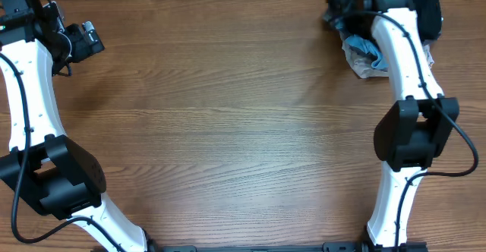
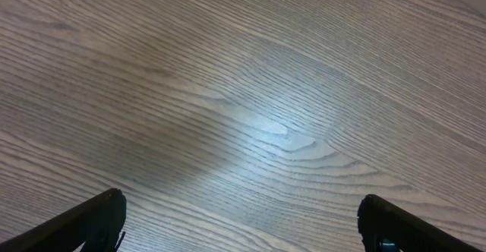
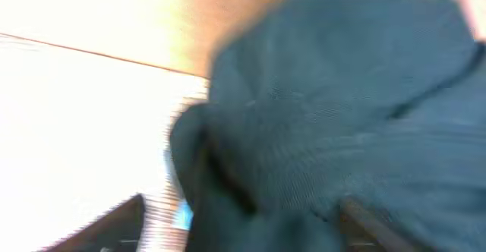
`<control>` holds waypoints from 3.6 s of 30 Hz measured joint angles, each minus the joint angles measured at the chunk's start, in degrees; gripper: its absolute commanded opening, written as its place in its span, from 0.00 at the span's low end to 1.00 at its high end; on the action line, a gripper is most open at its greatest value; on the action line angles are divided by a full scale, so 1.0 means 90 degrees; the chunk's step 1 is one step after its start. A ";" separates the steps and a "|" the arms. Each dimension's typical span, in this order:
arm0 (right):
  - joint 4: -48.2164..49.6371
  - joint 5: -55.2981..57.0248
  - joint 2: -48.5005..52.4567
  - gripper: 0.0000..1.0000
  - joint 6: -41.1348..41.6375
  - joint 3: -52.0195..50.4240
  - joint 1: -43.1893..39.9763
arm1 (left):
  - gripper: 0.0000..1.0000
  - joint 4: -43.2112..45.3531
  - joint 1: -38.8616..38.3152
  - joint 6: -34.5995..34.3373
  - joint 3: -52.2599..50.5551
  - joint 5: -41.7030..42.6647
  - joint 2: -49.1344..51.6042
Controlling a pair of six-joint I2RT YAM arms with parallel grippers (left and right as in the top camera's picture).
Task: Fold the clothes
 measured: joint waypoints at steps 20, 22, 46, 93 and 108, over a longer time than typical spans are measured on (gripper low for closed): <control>-0.2215 -0.0420 -0.1358 1.00 0.1613 0.0741 0.0121 | 1.00 0.0000 0.0000 0.0002 0.0000 0.0002 0.0000; -0.2339 -0.0721 -0.1651 1.00 0.1681 0.0780 0.0119 | 1.00 -0.0002 0.0000 0.0000 0.0000 0.0000 0.0000; -0.3619 -0.4277 -0.2285 1.00 0.1817 0.0823 0.0066 | 1.00 -0.0005 0.0000 0.0002 0.0000 0.0000 0.0000; 0.4881 -0.1780 -1.4071 1.00 0.2506 -1.3862 -0.0053 | 1.00 -0.0005 0.0000 0.0000 -0.0019 -0.0044 0.0000; 0.4340 -0.1778 -1.4280 1.00 0.2511 -1.3862 -0.0053 | 1.00 -0.0007 0.0000 0.0000 -0.0019 -0.0041 0.0000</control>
